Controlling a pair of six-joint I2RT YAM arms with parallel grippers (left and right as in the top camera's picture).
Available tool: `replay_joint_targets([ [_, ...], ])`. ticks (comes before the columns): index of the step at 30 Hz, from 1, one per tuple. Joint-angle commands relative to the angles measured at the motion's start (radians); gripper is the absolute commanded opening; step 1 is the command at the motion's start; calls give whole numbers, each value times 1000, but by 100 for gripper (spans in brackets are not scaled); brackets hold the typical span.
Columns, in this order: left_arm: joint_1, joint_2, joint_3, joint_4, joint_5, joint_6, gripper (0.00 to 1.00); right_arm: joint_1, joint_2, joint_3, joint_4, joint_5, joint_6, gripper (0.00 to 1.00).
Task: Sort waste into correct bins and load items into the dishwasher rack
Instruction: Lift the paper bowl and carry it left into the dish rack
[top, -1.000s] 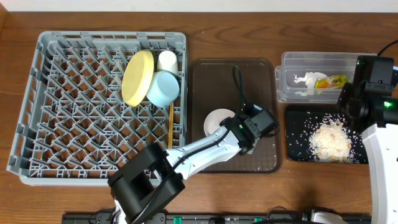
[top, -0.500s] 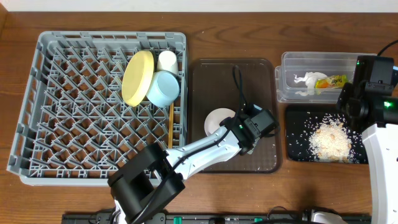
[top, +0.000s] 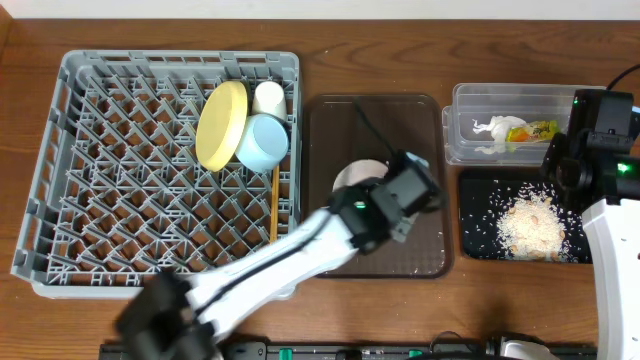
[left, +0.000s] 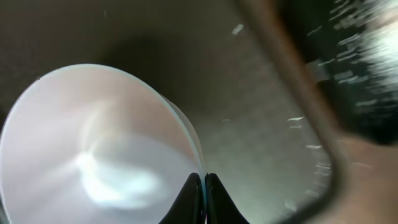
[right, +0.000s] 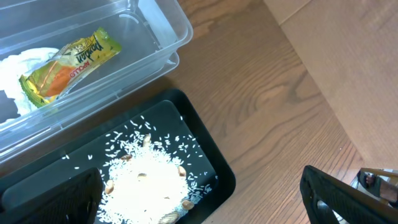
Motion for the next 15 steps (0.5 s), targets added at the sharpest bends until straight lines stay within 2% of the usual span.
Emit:
replay_joint_targets([
  [1, 77, -117, 14, -20, 217, 13, 6, -11, -13, 4, -1, 24, 2, 99],
  [5, 239, -230, 14, -55, 517, 13, 6, -11, -13, 4, -1, 24, 1, 99],
  [8, 380, -284, 14, -100, 641, 13, 6, -11, -13, 4, -1, 24, 1, 99],
  [11, 547, -307, 14, -150, 844, 14, 6, -11, -13, 4, -1, 24, 2, 99],
  [15, 739, -296, -3, -170, 1268, 71, 6, -11, -13, 4, -1, 24, 1, 99],
])
